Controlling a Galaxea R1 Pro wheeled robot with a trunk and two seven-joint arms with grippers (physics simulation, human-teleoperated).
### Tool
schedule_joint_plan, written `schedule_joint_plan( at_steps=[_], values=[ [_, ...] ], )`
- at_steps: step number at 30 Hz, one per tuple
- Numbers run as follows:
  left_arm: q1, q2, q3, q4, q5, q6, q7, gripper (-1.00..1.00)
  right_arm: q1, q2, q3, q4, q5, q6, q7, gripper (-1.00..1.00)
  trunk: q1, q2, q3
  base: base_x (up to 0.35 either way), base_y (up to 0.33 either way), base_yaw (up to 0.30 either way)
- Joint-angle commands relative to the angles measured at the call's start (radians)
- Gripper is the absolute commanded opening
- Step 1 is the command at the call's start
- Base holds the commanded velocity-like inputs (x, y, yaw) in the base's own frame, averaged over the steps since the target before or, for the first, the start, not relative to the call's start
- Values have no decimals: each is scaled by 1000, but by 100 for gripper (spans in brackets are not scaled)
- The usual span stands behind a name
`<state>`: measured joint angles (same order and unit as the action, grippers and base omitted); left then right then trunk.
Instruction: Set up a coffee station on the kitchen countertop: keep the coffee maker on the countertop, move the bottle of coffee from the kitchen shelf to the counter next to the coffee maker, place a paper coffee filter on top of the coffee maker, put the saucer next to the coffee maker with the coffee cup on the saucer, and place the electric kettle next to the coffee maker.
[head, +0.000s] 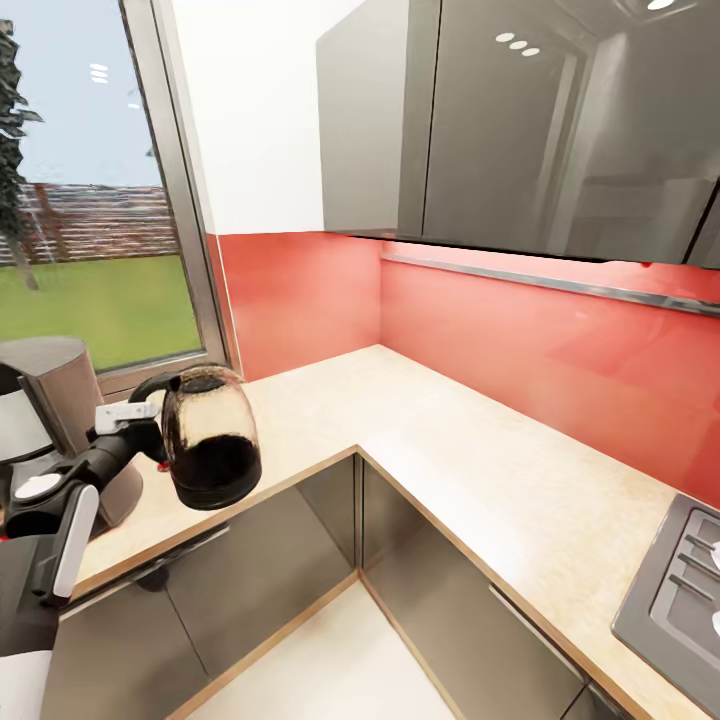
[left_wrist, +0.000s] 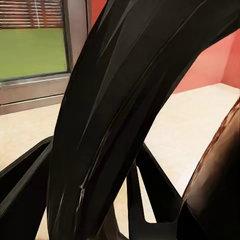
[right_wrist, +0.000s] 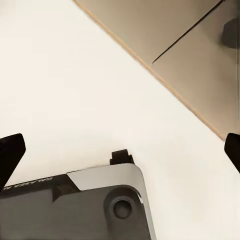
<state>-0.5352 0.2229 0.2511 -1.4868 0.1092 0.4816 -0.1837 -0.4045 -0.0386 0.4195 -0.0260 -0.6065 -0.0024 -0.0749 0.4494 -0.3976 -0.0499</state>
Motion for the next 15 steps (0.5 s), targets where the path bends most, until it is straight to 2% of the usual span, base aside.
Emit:
schedule_joint_plan(
  at_steps=[1, 15],
  values=[
    [0, 0, 0, -1, 14, 8, 4, -100, 0, -5, 9, 0, -7, -1, -3, 100, 1, -2, -2, 0, 0, 0],
    [2, -12, 2, -1, 1, 8, 3, -100, 0, -1, 8, -3, -11, 1, -1, 100, 1, -2, -2, 0, 0, 0]
  ],
)
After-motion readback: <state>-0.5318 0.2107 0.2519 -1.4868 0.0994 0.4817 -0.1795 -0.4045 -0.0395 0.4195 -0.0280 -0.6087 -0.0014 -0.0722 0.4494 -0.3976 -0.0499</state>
